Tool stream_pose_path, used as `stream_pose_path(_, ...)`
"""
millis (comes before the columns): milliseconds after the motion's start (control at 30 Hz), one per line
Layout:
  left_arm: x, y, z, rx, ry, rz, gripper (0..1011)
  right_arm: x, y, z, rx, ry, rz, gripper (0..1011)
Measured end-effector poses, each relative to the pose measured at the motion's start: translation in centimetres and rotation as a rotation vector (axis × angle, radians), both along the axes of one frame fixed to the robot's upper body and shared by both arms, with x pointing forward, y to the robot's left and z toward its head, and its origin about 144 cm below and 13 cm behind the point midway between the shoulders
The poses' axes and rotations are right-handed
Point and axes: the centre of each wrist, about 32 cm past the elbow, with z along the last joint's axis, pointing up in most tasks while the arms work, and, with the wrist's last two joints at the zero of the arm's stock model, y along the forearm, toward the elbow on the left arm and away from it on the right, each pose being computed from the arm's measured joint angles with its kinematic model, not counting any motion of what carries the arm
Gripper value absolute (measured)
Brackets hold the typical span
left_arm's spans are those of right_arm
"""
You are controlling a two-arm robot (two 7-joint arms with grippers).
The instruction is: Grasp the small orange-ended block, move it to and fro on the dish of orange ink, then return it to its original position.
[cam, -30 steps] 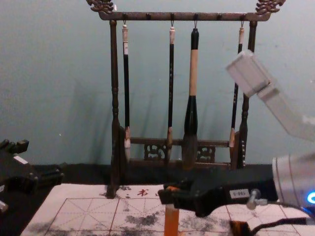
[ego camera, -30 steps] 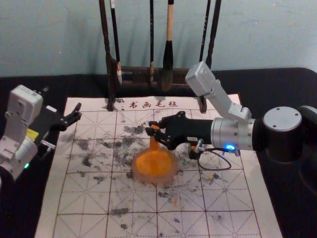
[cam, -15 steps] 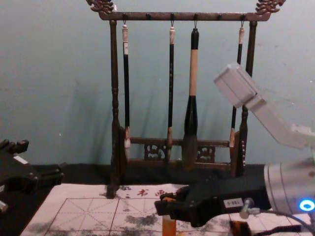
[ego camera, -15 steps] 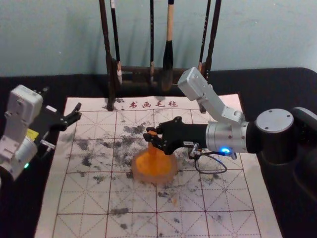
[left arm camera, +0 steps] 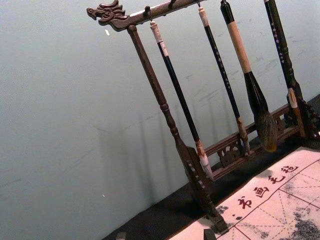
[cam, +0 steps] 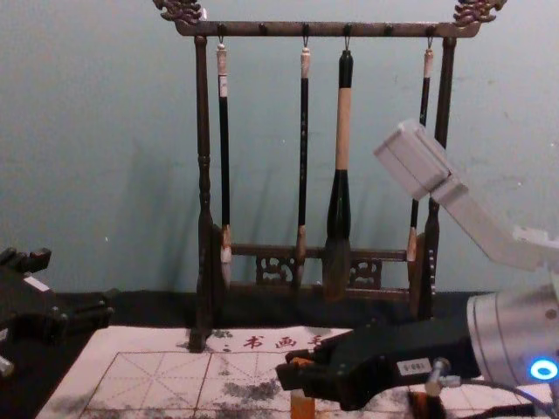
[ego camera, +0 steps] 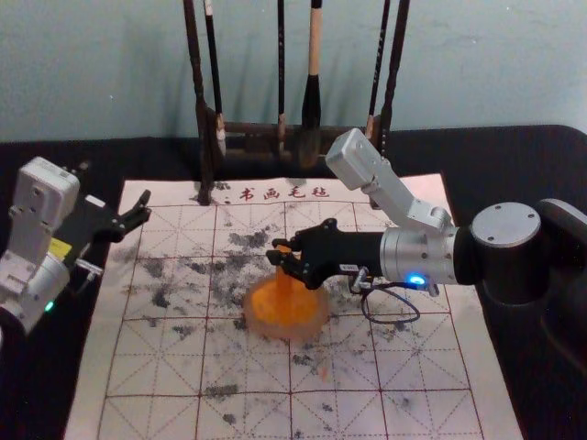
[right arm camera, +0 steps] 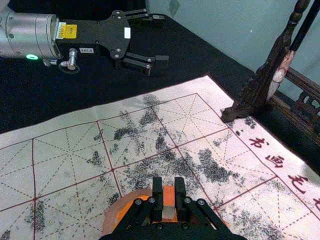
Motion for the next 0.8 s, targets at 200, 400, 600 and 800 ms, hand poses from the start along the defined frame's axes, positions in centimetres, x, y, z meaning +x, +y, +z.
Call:
stream_pose_path(200, 0.0, 0.0, 0.0, 0.0, 0.0, 0.0, 1001, -0.1, -0.1, -0.1, -0.006, 0.0, -0.001, 127)
stream_pose_path(400, 0.0, 0.0, 0.0, 0.0, 0.0, 0.0, 1001, -0.2, -0.3, -0.1, -0.01, 0.0, -0.004, 127)
stream_pose_path(600, 0.0, 0.0, 0.0, 0.0, 0.0, 0.0, 1001, -0.3, -0.7, 0.0, -0.012, -0.002, -0.009, 127)
stream_pose_path(800, 0.0, 0.0, 0.0, 0.0, 0.0, 0.0, 1001, -0.6, -1.1, 0.1, -0.011, -0.002, -0.009, 127)
